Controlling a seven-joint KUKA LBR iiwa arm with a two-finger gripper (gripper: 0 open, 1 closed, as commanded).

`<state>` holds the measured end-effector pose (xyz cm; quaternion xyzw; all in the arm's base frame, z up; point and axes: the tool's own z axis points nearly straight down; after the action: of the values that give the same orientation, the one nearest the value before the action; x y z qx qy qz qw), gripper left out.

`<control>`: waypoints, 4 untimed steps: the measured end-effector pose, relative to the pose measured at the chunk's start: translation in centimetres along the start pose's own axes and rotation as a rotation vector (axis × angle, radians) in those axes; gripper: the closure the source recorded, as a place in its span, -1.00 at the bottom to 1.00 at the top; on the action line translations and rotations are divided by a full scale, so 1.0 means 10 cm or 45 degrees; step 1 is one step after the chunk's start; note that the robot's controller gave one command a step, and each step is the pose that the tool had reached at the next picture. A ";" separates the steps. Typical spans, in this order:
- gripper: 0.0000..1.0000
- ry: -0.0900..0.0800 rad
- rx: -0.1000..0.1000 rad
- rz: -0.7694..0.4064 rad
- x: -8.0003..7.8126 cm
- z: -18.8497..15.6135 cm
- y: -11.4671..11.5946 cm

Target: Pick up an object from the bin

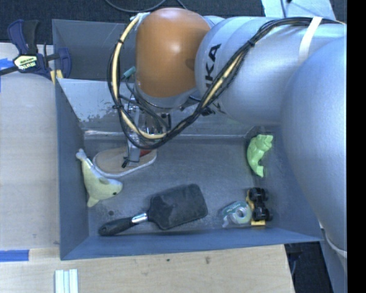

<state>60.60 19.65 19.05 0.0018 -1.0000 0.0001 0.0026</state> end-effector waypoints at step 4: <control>-1.00 -0.012 -0.002 -0.050 0.36 0.64 -0.26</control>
Offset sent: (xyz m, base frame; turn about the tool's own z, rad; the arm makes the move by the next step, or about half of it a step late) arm -0.0227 -0.0237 -0.0583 0.0980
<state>57.02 17.07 12.65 0.0213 -0.9998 -0.0007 -0.0020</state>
